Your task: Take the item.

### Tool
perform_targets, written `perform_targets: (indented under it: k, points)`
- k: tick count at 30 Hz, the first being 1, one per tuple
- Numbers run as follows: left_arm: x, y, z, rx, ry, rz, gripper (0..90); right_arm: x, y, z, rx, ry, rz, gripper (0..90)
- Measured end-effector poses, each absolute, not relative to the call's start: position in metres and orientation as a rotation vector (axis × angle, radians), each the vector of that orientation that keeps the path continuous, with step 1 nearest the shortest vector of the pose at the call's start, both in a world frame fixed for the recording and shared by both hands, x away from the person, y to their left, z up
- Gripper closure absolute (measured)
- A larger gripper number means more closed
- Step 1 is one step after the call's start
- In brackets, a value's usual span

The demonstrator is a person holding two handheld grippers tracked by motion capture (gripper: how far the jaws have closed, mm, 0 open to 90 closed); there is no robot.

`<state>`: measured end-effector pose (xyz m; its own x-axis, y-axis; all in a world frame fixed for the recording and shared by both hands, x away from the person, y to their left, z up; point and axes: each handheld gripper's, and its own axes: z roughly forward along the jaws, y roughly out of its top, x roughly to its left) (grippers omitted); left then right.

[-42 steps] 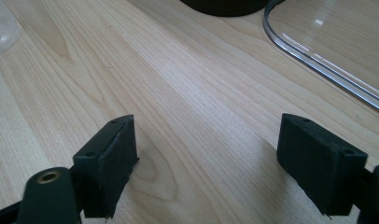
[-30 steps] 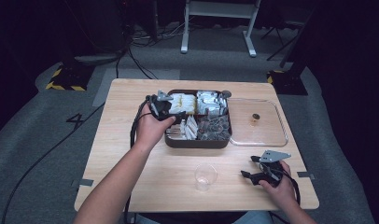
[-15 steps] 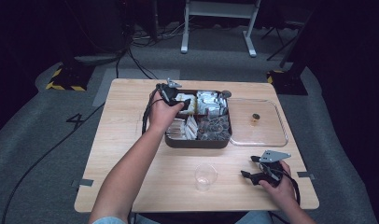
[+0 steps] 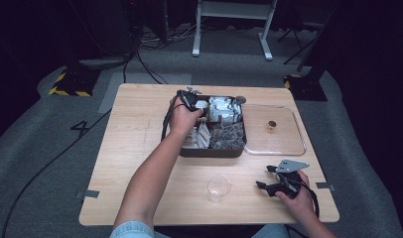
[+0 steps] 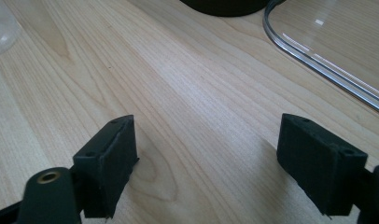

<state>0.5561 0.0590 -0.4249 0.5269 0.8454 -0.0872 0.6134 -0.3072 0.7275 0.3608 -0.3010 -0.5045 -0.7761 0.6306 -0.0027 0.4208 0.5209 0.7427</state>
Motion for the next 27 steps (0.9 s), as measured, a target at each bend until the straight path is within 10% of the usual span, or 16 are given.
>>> perform_targets:
  k: [27]
  points:
    - [0.569, 0.053, -0.451, 2.173, 1.261, 0.261, 67.2, 0.361, -0.301, -0.504, 0.881, 2.493, 1.108, 20.4]
